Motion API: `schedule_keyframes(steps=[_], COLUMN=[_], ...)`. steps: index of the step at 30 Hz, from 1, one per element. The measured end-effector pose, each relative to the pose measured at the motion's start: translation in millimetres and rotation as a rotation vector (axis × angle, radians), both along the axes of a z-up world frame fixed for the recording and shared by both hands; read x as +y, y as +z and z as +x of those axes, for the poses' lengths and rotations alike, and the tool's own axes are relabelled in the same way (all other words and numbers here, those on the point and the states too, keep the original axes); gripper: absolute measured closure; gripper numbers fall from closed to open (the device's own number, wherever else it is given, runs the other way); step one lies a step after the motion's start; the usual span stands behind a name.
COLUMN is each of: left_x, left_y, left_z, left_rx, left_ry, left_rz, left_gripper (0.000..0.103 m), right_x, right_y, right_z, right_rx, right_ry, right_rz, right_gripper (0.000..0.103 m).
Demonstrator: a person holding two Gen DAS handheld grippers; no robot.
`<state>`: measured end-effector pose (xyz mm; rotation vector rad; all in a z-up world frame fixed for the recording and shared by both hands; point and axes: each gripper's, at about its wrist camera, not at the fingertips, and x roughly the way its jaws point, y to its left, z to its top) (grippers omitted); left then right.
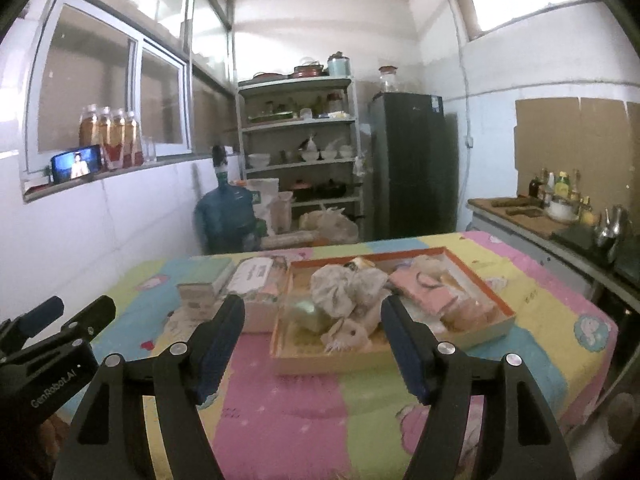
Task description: Organize soft objects
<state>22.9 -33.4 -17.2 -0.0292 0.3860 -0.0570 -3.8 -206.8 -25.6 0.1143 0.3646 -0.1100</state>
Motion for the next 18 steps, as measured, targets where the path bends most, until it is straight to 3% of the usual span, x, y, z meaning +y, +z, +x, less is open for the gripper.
schedule_keyframes(steps=[18], left_x=[9.0], left_y=[10.2], left_z=[-40.5], left_rx=[-0.025], left_ry=[-0.016], left_rz=[0.007], left_gripper=[0.025], right_x=[29.5], right_y=[15.6], right_z=[-40.8], right_rx=[-0.036], right_ry=[0.016], right_rz=[-0.022], right_gripper=[0.031])
